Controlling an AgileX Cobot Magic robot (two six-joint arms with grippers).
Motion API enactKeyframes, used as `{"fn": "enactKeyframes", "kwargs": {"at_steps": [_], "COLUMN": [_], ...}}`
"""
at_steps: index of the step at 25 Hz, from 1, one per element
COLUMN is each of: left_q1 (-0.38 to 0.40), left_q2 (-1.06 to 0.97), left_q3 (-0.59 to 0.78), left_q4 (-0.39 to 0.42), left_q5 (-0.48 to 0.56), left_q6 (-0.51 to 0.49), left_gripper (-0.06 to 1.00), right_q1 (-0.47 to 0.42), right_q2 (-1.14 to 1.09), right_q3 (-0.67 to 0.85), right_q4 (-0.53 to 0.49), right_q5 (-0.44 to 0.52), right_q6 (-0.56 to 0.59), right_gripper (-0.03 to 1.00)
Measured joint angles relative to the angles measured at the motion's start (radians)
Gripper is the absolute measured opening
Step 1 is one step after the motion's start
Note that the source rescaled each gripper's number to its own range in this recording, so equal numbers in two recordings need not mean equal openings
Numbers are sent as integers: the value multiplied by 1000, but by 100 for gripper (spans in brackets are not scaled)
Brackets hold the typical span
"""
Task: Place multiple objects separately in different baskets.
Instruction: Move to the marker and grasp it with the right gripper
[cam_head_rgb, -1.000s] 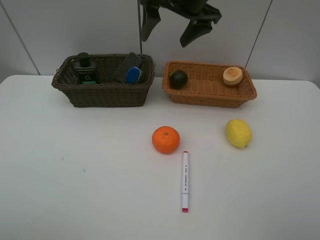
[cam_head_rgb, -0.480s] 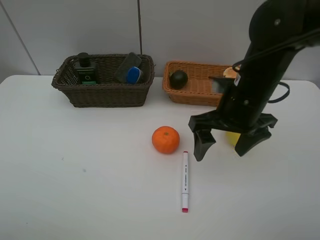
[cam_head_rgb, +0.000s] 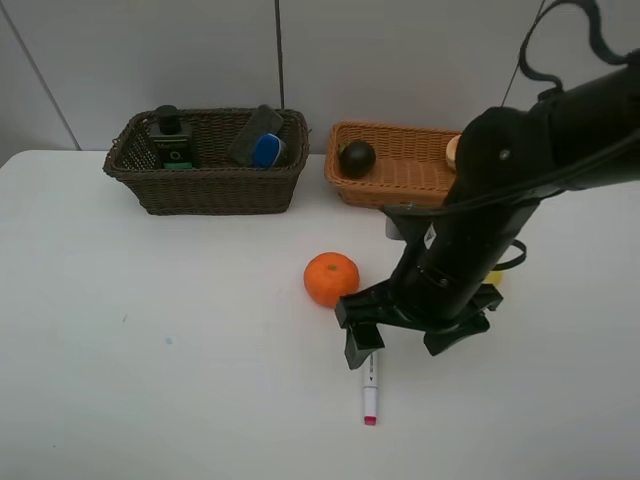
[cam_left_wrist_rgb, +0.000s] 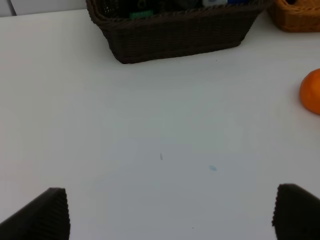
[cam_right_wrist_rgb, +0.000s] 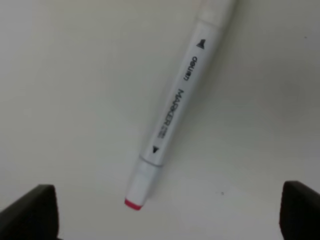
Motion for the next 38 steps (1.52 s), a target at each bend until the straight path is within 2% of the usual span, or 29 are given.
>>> {"fn": "enactKeyframes", "kwargs": {"at_steps": [9,16,27,29,31,36,38], "left_q1": [0,0,0,0,0,0,0], "left_q2": [0,0,0,0,0,0,0], "left_q3": [0,0,0,0,0,0,0], "left_q4": [0,0,0,0,0,0,0], "left_q5": [0,0,0,0,0,0,0], "left_q6": [0,0,0,0,0,0,0], "left_gripper": [100,100,100,100,100,100,100], "right_q1": [0,0,0,0,0,-1,-2], "right_q2": [152,204,281,284,285,294,296], "right_q3": [-2,-82,-158,-164,-164,-164,-164], "right_q4": [22,23,15,-1,-18,-37,-39], "right_q5": [-108,-107,-77,-66,-66,-75,-73], "right_q6": [0,0,1,4,4,4,3], "right_gripper": [98,98,89,81,66,14,3]}}
